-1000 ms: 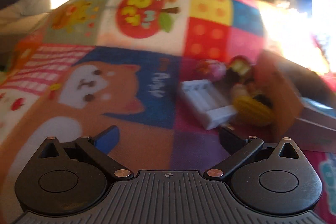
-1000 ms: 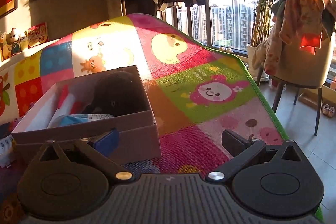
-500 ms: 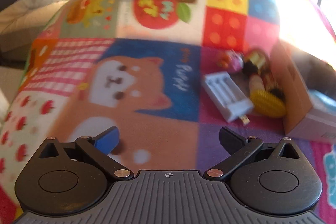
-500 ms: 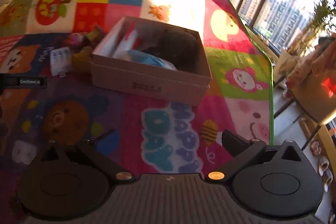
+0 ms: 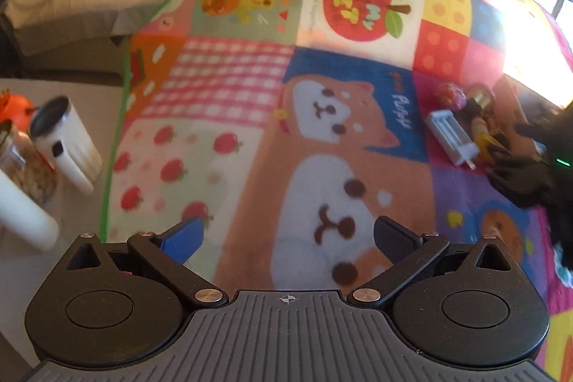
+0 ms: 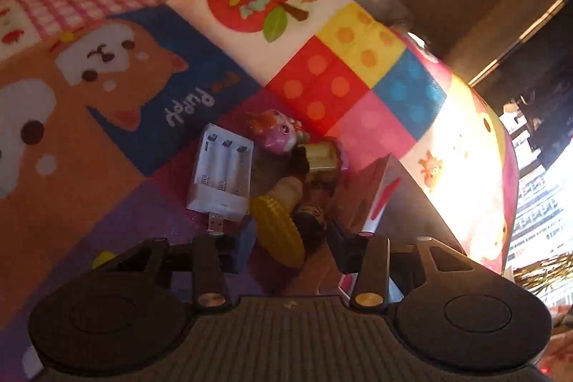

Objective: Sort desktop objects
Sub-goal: 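Grasp the yellow corn toy with the right gripper and lift it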

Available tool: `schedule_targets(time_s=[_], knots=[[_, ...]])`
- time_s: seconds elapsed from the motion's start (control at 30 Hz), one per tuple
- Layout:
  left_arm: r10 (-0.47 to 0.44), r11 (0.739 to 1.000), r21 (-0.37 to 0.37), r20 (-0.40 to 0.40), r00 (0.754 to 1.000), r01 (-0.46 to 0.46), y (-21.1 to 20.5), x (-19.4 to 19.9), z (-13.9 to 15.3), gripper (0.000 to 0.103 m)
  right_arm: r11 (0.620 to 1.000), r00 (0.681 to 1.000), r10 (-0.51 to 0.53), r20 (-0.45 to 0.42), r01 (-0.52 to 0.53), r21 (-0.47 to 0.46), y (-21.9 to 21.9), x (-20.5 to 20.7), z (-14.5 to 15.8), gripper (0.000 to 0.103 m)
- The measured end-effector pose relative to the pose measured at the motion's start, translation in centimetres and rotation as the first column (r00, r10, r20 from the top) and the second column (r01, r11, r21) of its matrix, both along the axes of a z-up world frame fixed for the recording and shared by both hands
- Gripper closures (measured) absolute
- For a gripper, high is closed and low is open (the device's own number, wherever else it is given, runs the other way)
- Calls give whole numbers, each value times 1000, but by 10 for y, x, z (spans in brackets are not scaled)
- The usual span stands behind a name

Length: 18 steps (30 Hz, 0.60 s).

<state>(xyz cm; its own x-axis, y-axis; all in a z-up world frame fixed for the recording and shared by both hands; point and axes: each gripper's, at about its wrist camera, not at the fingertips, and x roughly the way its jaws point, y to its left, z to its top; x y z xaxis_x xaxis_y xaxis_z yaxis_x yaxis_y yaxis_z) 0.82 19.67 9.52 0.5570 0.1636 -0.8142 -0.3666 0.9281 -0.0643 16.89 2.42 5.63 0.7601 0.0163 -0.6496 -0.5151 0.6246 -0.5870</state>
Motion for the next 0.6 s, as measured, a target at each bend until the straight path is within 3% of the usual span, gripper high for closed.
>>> schedule_targets(time_s=[0.13,0.23,0.3,0.37,0.47,0.6], knots=[[-50,999,5,-8,999,50,-4,-6,-2,0,994,1000,11,26,-8,-111,13,18,-26,60],[-48,999,-11,-2,999,48,-5,-1,-3,0,995,999,12,-38,-15,-95,12,21,-30,74],[-45,999,-15,-4,999,45,-8,6,-5,0,997,998,1,-66,-6,-74,6,15,-30,74],[-58,998,-22,-1,998,58,-14,16,-7,0,999,995,-26,-98,24,-22,-4,7,-21,75],[-129,990,-57,25,991,130,-29,38,-13,0,980,971,-111,-211,142,140,-36,-11,13,74],[-318,939,-121,49,947,322,-68,90,-31,0,893,885,-246,-395,365,262,-100,-34,36,74]])
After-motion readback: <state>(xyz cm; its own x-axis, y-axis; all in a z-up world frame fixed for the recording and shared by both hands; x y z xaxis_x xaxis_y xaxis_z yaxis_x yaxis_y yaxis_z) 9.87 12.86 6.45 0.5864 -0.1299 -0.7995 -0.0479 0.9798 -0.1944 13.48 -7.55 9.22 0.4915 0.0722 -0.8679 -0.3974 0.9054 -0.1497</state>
